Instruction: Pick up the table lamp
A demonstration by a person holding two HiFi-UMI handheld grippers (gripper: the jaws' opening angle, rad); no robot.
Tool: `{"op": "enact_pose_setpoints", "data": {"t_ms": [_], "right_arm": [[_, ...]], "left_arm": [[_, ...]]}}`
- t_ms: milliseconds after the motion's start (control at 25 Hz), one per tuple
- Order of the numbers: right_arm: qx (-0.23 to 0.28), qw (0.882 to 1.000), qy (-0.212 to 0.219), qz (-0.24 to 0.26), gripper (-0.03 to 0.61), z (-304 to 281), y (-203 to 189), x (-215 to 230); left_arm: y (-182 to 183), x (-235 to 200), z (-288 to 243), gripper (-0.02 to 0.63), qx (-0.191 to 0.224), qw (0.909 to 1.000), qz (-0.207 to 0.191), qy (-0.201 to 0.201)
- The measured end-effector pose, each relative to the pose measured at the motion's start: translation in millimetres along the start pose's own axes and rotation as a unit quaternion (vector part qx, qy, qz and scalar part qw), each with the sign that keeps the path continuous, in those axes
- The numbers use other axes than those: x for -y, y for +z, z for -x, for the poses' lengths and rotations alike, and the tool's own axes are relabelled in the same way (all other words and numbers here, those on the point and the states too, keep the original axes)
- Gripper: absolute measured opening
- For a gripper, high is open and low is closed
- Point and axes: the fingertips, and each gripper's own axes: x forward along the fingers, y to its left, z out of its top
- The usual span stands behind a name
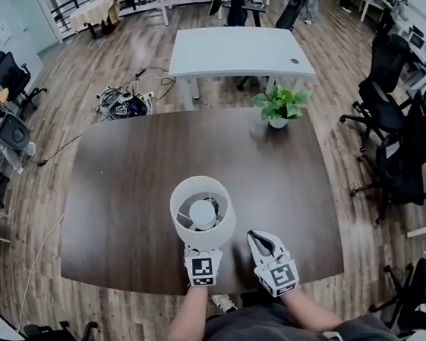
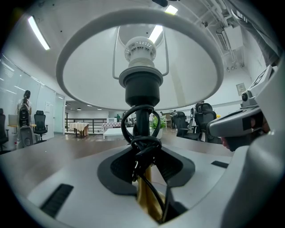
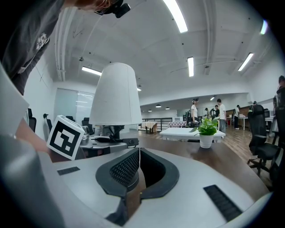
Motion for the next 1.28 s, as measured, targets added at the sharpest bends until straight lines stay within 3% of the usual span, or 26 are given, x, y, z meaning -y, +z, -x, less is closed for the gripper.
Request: {"op": "enact_pose_setpoints", "data": {"t_ms": [760,1280], "right_arm": [[-0.004,1.0,-0.007,0.004,0.026,8,-3,2],[0.045,0.999,-0.026,0.008,0.026,2,41,5]], "left_arm": [[21,3,-6,0.127,0.022,0.9997,-0.002,0.003],[73,-10,3,0.127,0.027,0.9996,-0.007,0.007]]}}
